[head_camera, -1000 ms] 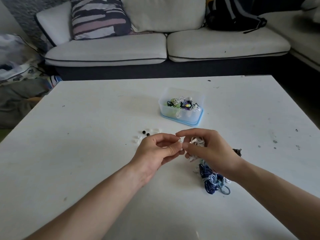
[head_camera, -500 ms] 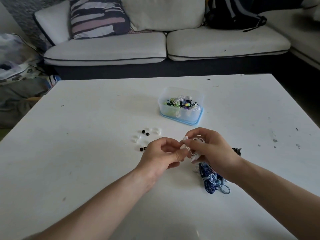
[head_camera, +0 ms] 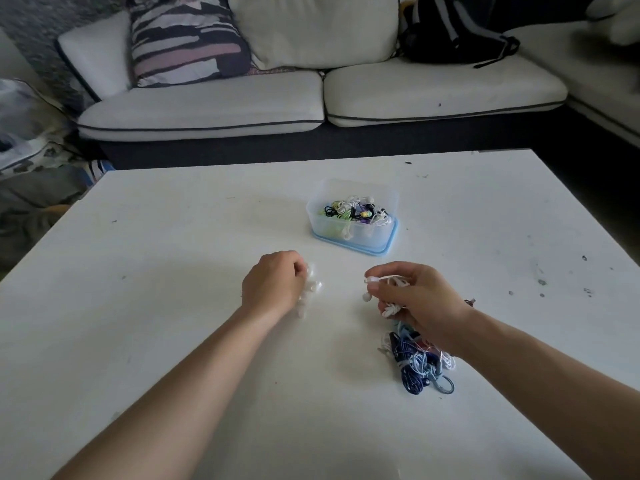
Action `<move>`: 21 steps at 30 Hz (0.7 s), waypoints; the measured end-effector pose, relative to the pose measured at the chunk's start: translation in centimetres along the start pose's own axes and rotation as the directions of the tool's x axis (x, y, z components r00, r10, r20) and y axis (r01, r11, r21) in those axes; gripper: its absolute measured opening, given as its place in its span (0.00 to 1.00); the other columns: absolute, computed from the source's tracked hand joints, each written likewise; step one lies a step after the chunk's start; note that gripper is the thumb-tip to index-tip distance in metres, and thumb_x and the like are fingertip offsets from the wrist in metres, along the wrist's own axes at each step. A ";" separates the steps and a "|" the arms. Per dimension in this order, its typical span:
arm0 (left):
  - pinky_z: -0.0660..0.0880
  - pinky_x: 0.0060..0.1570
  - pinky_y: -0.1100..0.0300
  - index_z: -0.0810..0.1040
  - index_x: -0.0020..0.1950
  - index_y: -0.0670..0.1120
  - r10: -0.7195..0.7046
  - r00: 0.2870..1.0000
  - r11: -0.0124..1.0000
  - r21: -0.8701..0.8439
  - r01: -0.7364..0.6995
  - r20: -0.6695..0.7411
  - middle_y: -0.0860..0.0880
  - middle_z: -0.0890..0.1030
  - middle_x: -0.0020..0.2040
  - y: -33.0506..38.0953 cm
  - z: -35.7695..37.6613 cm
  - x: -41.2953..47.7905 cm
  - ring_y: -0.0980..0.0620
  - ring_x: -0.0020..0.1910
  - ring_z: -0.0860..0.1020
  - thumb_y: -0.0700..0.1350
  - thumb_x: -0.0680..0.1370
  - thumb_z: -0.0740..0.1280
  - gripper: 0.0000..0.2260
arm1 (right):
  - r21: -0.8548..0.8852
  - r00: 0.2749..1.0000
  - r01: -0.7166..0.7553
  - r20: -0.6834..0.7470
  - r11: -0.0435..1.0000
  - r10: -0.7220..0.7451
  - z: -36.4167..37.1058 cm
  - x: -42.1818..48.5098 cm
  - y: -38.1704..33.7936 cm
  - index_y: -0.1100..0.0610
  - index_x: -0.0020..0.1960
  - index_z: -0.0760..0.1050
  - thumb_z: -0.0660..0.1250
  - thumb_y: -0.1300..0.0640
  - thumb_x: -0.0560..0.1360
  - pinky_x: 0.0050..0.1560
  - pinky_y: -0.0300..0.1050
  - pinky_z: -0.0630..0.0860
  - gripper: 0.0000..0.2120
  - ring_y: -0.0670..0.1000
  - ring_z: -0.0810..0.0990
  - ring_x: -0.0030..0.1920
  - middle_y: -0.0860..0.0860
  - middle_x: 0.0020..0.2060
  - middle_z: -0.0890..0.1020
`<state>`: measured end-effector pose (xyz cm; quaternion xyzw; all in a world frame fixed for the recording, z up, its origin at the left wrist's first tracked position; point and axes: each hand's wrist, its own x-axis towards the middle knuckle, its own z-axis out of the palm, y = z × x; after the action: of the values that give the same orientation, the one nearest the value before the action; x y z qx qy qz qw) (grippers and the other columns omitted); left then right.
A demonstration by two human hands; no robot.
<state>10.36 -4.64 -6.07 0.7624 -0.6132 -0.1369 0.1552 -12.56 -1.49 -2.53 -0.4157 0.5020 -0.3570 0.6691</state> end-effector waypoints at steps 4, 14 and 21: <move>0.73 0.34 0.61 0.79 0.40 0.51 -0.061 0.998 0.998 0.025 0.062 -0.016 0.55 0.81 0.38 1.1 0.8 1.7 0.49 0.38 0.80 0.48 0.73 0.63 0.06 | 0.005 0.999 -0.036 -0.031 0.999 0.037 0.1 0.3 0.2 0.62 0.51 0.82 0.73 0.66 0.74 0.35 0.38 0.78 0.06 0.47 0.81 0.33 0.56 0.37 0.84; 0.68 0.30 0.62 0.79 0.36 0.49 -0.102 0.993 0.994 0.044 0.099 0.056 0.51 0.82 0.36 1.7 2.3 2.4 0.47 0.36 0.80 0.47 0.70 0.67 0.04 | 0.022 0.996 -0.068 -0.065 0.997 0.069 -0.4 0.5 -0.2 0.63 0.51 0.82 0.73 0.65 0.74 0.34 0.38 0.78 0.06 0.46 0.84 0.36 0.52 0.36 0.85; 0.71 0.25 0.68 0.81 0.38 0.49 -0.065 0.995 0.949 -0.305 0.085 0.077 0.54 0.82 0.35 2.9 -1.1 0.0 0.59 0.32 0.79 0.46 0.70 0.73 0.03 | 0.027 0.999 -0.033 -0.018 0.999 0.034 0.0 0.0 -0.4 0.63 0.53 0.82 0.72 0.63 0.76 0.37 0.38 0.79 0.07 0.45 0.85 0.36 0.55 0.40 0.84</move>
<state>8.22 -5.13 -3.91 0.7466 -0.5598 -0.2618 0.2464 -12.60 -1.68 -2.21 -0.3948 0.5102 -0.3563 0.6759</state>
